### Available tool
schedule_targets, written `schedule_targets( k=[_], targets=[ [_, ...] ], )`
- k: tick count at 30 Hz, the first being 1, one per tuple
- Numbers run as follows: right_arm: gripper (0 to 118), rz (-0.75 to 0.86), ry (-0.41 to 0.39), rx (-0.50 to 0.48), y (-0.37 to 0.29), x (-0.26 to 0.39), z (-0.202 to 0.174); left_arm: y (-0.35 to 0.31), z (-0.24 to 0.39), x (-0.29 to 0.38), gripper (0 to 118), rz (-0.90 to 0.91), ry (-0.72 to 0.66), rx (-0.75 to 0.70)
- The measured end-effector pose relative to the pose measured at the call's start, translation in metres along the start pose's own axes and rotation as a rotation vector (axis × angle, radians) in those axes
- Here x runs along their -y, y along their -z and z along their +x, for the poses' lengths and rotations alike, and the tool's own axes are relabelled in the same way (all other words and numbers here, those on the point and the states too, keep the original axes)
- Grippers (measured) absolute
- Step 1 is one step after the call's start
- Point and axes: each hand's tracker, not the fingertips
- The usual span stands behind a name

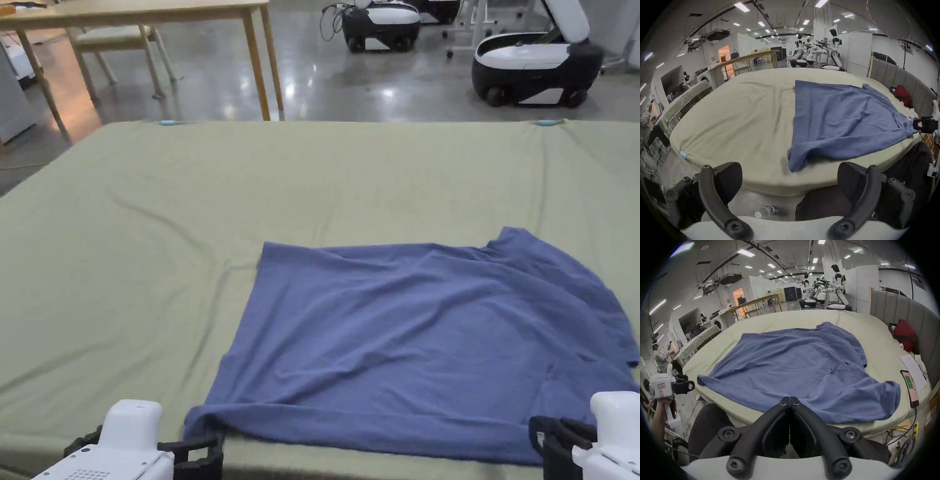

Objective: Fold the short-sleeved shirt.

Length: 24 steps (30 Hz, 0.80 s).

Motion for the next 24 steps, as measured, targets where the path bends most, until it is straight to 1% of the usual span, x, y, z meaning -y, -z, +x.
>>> schedule_targets(
  k=[1, 2, 3, 4, 5, 6, 7, 10, 11, 12, 13, 14, 15, 16, 17, 18, 20, 21, 22, 23, 24],
  targets=[
    [0, 0.000, 0.000, 0.005, -0.001, -0.001, 0.001, 0.007, 0.001, -0.003, 115, -0.005, 0.011, 0.007],
    [0, 0.000, 0.003, 0.010, -0.003, -0.004, 0.004, 0.015, 0.002, -0.006, 109, -0.013, 0.029, 0.023],
    [0, -0.002, 0.008, 0.012, -0.005, -0.008, 0.008, 0.020, 0.005, -0.010, 100, -0.023, 0.045, 0.040],
    [0, -0.002, 0.011, 0.016, -0.009, -0.011, 0.012, 0.022, 0.009, -0.014, 79, -0.026, 0.062, 0.071],
    [0, -0.001, 0.013, 0.023, -0.014, -0.014, 0.015, 0.029, 0.009, -0.017, 37, -0.034, 0.064, 0.068],
    [0, -0.005, 0.014, 0.029, -0.020, -0.019, 0.020, 0.037, 0.011, -0.020, 10, -0.055, 0.067, 0.055],
    [0, -0.007, 0.016, 0.033, -0.026, -0.023, 0.024, 0.039, 0.013, -0.021, 7, -0.060, 0.074, 0.053],
    [0, -0.004, 0.031, 0.050, -0.052, -0.033, 0.046, 0.034, 0.022, -0.026, 7, -0.063, 0.089, 0.056],
    [2, 0.011, 0.045, 0.063, -0.060, -0.035, 0.057, 0.033, 0.023, -0.028, 7, -0.065, 0.094, 0.050],
    [17, 0.041, 0.059, 0.070, -0.068, -0.037, 0.070, 0.029, 0.023, -0.029, 6, -0.067, 0.093, 0.049],
    [53, 0.063, 0.068, 0.067, -0.074, -0.038, 0.080, 0.028, 0.023, -0.030, 6, -0.070, 0.090, 0.051],
    [109, 0.054, 0.059, 0.077, -0.075, -0.038, 0.093, 0.026, 0.023, -0.030, 6, -0.067, 0.085, 0.052],
    [118, -0.001, 0.023, 0.110, -0.069, -0.037, 0.102, 0.020, 0.027, -0.033, 6, -0.064, 0.087, 0.051],
    [117, -0.026, 0.005, 0.173, -0.072, -0.034, 0.108, 0.015, 0.031, -0.036, 6, -0.060, 0.088, 0.052],
    [117, -0.017, -0.032, 0.187, -0.068, -0.037, 0.115, 0.013, 0.031, -0.038, 6, -0.061, 0.086, 0.052],
    [117, -0.064, -0.047, 0.215, -0.062, -0.034, 0.123, 0.011, 0.032, -0.039, 6, -0.061, 0.081, 0.055],
    [116, -0.120, -0.074, 0.225, -0.034, -0.023, 0.137, 0.007, 0.036, -0.043, 6, -0.055, 0.077, 0.059],
    [110, -0.144, -0.077, 0.217, -0.024, -0.019, 0.143, 0.007, 0.038, -0.045, 6, -0.056, 0.081, 0.058],
    [97, -0.170, -0.075, 0.212, -0.017, -0.017, 0.146, 0.007, 0.040, -0.045, 6, -0.059, 0.085, 0.054],
    [62, -0.171, -0.064, 0.189, -0.007, -0.005, 0.155, 0.006, 0.041, -0.046, 6, -0.061, 0.088, 0.050],
    [32, -0.167, -0.036, 0.144, -0.001, -0.002, 0.159, 0.007, 0.042, -0.047, 6, -0.064, 0.088, 0.048]
  ],
)
